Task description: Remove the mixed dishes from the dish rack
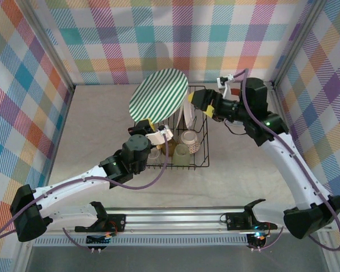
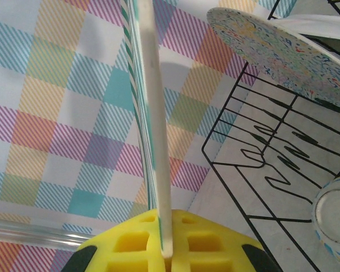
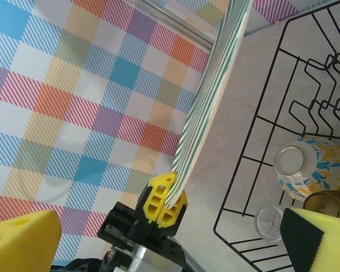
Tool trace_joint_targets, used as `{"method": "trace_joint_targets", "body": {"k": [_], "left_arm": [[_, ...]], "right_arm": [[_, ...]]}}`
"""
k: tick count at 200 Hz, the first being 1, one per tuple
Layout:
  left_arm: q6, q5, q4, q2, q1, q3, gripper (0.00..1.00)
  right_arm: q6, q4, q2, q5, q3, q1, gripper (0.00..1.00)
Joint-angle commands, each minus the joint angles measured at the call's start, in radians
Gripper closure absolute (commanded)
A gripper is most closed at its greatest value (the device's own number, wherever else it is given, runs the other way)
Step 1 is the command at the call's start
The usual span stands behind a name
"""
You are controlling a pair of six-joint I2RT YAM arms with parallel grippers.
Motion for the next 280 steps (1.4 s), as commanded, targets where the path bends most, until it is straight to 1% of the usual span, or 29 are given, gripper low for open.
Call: {"method": "trace_joint_targets", "body": {"k": [1,12,38,54,100,113,133,172,198,216,237,280], "left_arm": [[-0.006,-0.043,0.058,-0.026,-0.011,0.037,1.00],[-0.004,-0.044,0.058,-0.033,-0.017,0.035,1.00],[0.003,-0.031,0.052,-0.051,-0.040,0.028,1.00],[0.015,-0.033,0.053,-0.059,-0.060,0.027,1.00],[0.161,-0.122,0.130,0.001,-0.111,0.020,1.00],[0.150,-0.130,0.118,0.006,-0.114,0.036,1.00],[0.114,-0.141,0.043,0.014,-0.119,0.077,1.00],[0.123,-0.166,0.024,0.029,-0.147,0.074,1.00],[0.127,-0.176,0.057,0.029,-0.166,0.050,1.00],[0.129,-0.182,0.067,0.034,-0.168,0.042,1.00],[0.142,-0.186,0.103,0.033,-0.173,0.031,1.00],[0.145,-0.185,0.111,0.026,-0.173,0.016,1.00]], "right_arm": [[-0.026,0.028,0.050,0.044,0.042,0.039,0.02],[-0.031,0.024,0.075,0.062,0.056,0.060,0.03],[-0.024,0.050,0.125,0.088,0.073,0.099,0.03],[-0.018,0.066,0.145,0.106,0.080,0.120,0.07],[-0.001,0.041,0.133,0.177,0.070,0.159,0.15],[0.002,0.033,0.105,0.200,0.044,0.160,0.16],[0.001,0.006,0.058,0.247,0.010,0.160,0.17],[-0.019,-0.043,0.018,0.281,0.000,0.160,0.21],[-0.021,-0.049,0.017,0.284,0.008,0.154,0.22],[-0.015,-0.052,0.023,0.282,0.013,0.150,0.26],[-0.004,-0.053,0.027,0.293,0.012,0.145,0.27],[0.025,-0.040,0.022,0.314,-0.010,0.139,0.38]]}}
